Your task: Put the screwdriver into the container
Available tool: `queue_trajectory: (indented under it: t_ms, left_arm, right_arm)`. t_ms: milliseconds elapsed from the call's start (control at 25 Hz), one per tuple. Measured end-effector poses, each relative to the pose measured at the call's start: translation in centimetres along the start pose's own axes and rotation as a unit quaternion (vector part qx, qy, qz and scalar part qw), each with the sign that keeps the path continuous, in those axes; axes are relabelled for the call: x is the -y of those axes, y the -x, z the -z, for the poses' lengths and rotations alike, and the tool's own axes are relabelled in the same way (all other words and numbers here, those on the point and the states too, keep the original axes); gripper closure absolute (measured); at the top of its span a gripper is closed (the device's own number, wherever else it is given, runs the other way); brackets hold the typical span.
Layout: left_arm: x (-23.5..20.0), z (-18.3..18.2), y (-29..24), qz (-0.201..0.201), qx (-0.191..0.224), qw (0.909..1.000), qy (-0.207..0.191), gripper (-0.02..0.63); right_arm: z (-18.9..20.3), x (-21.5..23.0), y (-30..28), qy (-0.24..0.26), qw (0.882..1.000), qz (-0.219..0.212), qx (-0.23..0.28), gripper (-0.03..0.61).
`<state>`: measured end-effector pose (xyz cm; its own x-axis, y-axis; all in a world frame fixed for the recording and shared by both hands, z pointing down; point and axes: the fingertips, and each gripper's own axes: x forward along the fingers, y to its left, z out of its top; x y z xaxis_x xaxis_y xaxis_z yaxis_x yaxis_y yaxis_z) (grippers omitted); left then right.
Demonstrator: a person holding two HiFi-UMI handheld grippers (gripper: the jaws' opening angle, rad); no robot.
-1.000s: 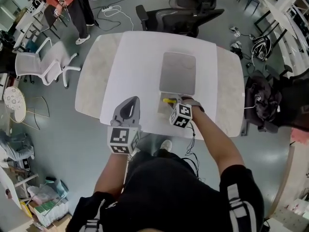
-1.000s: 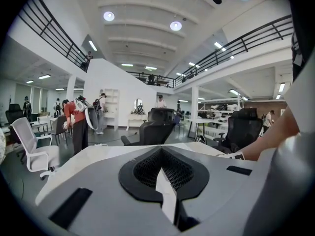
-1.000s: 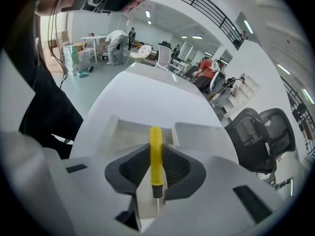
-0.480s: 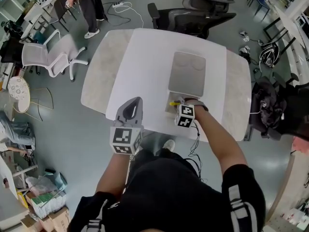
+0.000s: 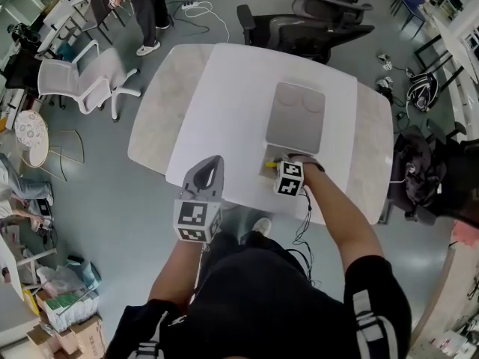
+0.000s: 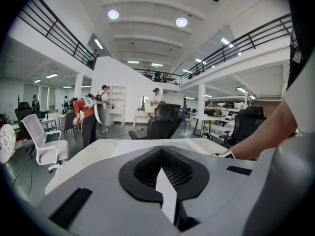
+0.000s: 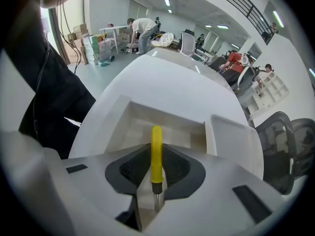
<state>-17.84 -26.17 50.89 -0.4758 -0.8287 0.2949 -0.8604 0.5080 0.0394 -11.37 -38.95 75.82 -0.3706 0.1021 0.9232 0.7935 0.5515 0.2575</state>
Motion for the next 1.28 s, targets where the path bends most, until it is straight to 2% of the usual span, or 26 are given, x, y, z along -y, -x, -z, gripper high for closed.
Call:
queue_trajectory:
  t_ms: [360,480,680,840,960,1080,1160,1280]
  left_arm:
    - [-0.2,1.4,0.4,-0.006,-0.015,0.9999,0.000,0.607]
    - [-0.1,1.7,0.3,-0.005,-0.017,0.9998,0.001,0.607]
    - [0.3,1.6,0.0,0.006,-0.018,0.9998,-0.004,0.607]
    - [0.8,1.4,-0.5,0.016,-0.019,0.9997,-0.005,0.607]
    - [1.6,0.4,-1.1,0.034,-0.007,0.9994,-0.010,0.607]
    - [2.2,-0.6,-1.5,0.052,0.003,0.9985,-0.016,0.607]
    - [2.3,-1.1,-1.8,0.063,0.008,0.9978,-0.019,0.607]
    - [2.6,-2.2,-2.4,0.082,0.016,0.9962,-0.025,0.607]
  right_arm:
    - [0.0,-0.1,-0.8,-0.023,1.000,-0.014,0.010,0.509]
    - [-0.4,0.2,-0.2,-0.037,0.999,-0.011,0.023,0.485]
    - [-1.0,1.1,1.8,-0.065,0.997,0.009,0.050,0.465]
    - [-2.0,2.6,5.3,-0.111,0.987,0.047,0.106,0.468]
    - [-2.9,3.9,9.1,-0.171,0.967,0.089,0.165,0.533]
    - [-3.5,4.9,12.9,-0.230,0.937,0.137,0.225,0.557]
    - [-4.1,5.5,15.8,-0.267,0.909,0.177,0.268,0.565]
    - [-4.7,6.6,20.5,-0.317,0.859,0.242,0.321,0.566]
